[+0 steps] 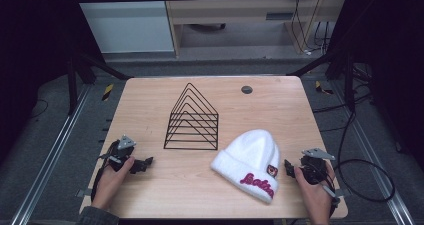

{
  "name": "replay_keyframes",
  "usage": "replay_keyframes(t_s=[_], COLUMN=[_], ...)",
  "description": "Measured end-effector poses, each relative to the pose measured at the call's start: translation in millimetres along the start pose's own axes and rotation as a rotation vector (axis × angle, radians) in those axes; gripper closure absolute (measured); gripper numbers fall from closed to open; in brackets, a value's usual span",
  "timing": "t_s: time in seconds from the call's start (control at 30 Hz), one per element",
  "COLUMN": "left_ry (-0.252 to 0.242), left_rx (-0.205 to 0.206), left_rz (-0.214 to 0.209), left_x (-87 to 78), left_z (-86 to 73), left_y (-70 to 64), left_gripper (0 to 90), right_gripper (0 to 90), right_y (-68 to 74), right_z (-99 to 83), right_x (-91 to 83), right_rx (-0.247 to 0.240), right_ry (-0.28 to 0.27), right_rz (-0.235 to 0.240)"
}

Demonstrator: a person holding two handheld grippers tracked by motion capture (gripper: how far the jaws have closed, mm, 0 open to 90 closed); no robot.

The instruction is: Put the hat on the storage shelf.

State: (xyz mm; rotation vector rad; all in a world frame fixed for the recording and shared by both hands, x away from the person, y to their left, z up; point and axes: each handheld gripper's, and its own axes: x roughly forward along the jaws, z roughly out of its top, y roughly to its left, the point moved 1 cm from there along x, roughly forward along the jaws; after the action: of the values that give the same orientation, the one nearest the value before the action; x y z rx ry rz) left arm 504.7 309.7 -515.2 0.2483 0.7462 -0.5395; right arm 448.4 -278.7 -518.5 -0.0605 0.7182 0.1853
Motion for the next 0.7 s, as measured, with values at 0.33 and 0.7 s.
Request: replay_keyframes(t_s=[0.33, 0.7], left_ry=[0.000, 0.001], left_rx=[0.000, 0.002], left_rz=[0.000, -0.001], left_x=[0.0, -0.5], left_z=[0.0, -0.3], left_y=[0.0, -0.1], left_gripper=[0.0, 0.0], right_gripper=[18.5, 25.8], right_y=[0.2, 3.8], right_z=[-0.3, -3.0], right_x=[-0.1, -17.2], right_rx=[0.000, -0.018], right_ry=[-0.003, -0.028], right_rz=[-0.005, -0.007])
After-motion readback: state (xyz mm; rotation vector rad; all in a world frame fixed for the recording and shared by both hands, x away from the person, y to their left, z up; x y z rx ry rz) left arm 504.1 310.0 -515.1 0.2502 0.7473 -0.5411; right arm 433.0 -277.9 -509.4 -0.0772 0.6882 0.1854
